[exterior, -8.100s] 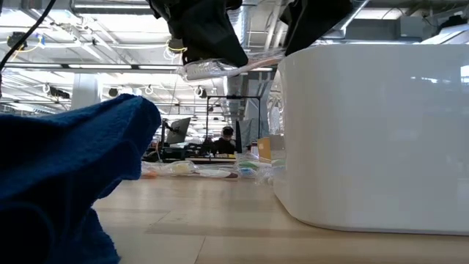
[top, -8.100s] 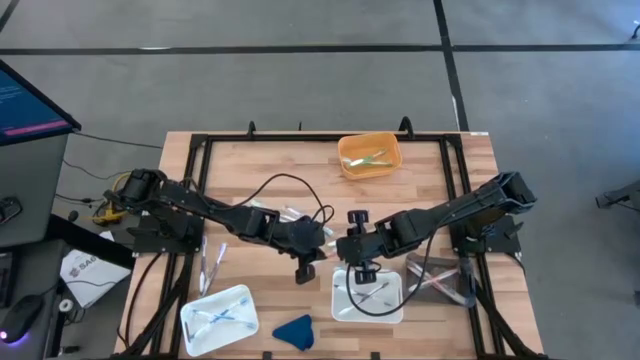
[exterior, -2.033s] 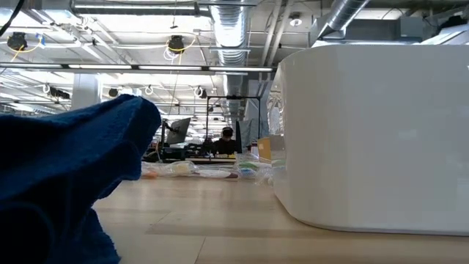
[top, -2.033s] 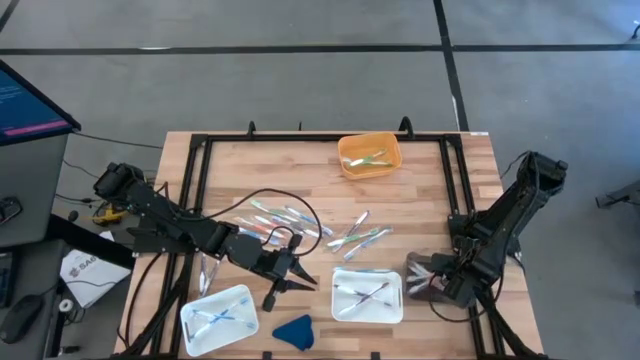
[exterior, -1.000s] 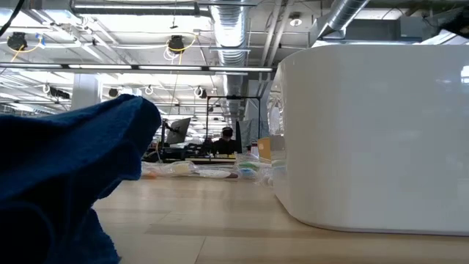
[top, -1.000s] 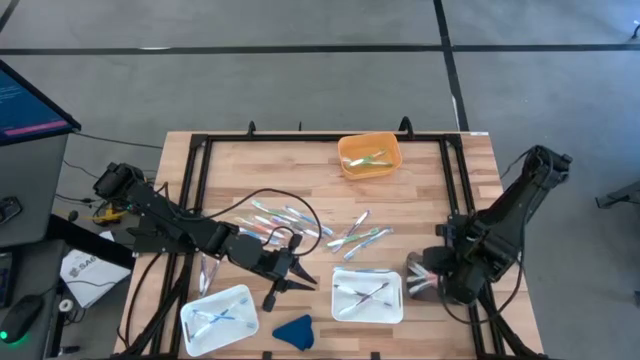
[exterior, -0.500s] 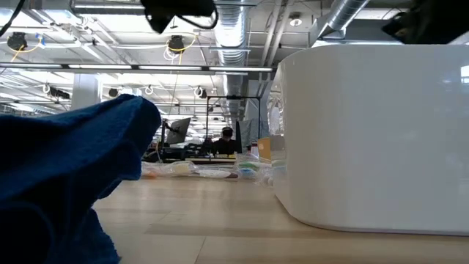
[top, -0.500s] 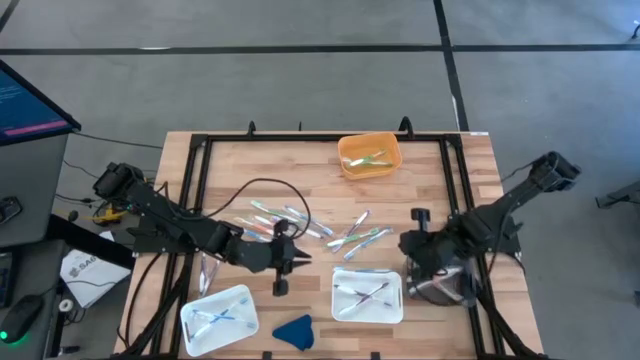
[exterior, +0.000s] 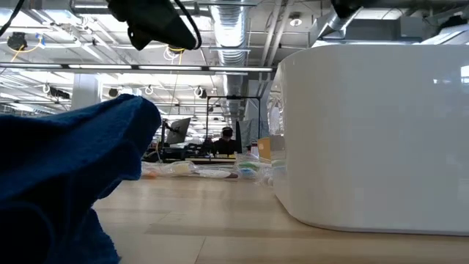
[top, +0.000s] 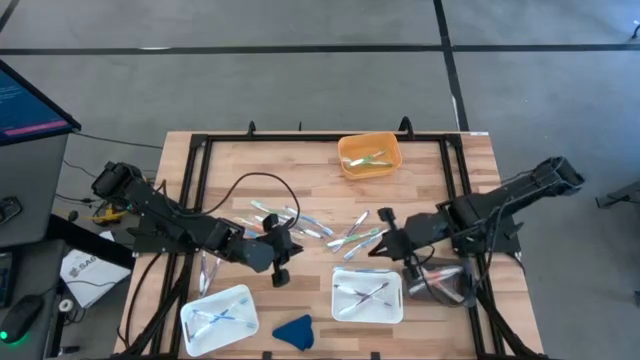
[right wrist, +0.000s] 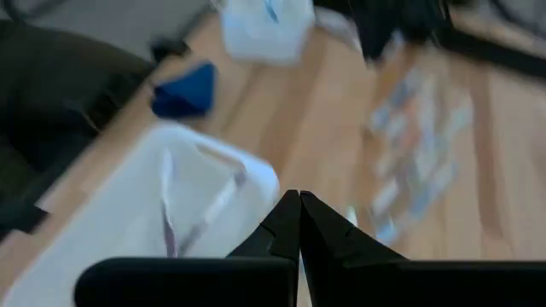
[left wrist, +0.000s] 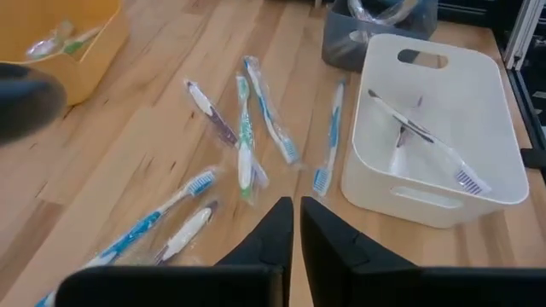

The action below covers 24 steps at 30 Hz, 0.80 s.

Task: Pick & Place Toothbrushes
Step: Put the violet toothbrush into the right white bin

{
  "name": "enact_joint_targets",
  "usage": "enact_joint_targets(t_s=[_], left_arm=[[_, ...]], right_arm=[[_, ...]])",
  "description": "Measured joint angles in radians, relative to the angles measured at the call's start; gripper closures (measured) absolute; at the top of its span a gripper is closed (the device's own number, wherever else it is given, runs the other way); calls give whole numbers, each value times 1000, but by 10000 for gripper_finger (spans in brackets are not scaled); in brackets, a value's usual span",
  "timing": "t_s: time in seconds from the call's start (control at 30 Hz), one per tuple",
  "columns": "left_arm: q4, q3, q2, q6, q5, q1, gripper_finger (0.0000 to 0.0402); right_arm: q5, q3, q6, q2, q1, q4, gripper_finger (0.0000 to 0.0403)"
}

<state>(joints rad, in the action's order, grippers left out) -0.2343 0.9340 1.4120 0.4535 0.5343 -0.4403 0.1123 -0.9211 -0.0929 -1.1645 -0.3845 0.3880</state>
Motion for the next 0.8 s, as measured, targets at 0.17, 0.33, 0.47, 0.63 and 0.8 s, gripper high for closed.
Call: enact_joint_targets(t_s=[0.17, 0.33, 0.47, 0.63, 0.8], left_arm=[[-48, 0, 0, 48, 0, 5, 385], [-157, 0, 0, 147, 1, 26, 383], [-220, 0, 0, 199, 8, 46, 382], [-276, 0, 0, 237, 26, 78, 384], [-288, 0, 0, 240, 15, 144, 383]], right_arm=[[-172, 8, -108, 0, 72, -175, 403], [-349, 14, -164, -21, 153, -342, 403], [-355, 12, -165, -33, 211, -453, 403], [-415, 12, -137, -41, 249, -579, 403], [-533, 11, -75, -82, 245, -733, 403]])
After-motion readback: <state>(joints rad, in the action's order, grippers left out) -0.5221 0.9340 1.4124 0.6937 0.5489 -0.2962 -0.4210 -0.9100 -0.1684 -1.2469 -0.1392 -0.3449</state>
